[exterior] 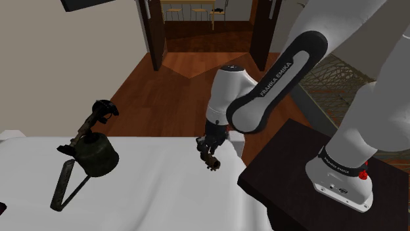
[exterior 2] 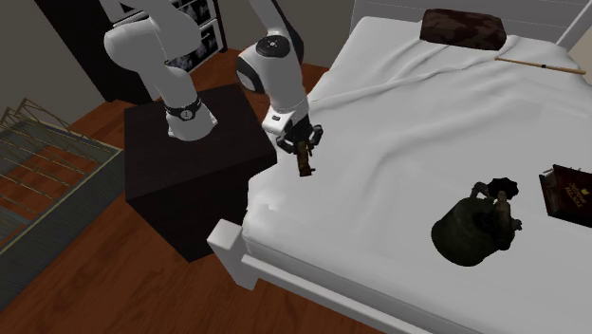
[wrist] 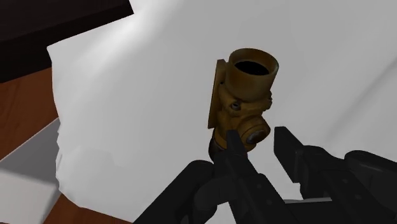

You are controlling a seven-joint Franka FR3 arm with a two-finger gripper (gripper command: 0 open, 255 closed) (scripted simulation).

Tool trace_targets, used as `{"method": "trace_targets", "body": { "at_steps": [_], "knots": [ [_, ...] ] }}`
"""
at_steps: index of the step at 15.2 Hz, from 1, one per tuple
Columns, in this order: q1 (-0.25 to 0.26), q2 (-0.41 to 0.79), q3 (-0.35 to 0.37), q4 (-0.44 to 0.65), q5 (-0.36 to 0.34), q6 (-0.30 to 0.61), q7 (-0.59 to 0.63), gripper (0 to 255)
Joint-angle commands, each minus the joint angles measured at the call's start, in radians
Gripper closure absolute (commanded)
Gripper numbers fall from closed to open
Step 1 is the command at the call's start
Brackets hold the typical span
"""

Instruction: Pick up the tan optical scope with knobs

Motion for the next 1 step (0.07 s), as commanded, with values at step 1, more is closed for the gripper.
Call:
{"method": "trace_targets", "body": {
  "at_steps": [1],
  "knots": [
    [-0.001, -0.012, 0.000, 0.002, 0.003, -0.014, -0.001, 255]
  ]
}}
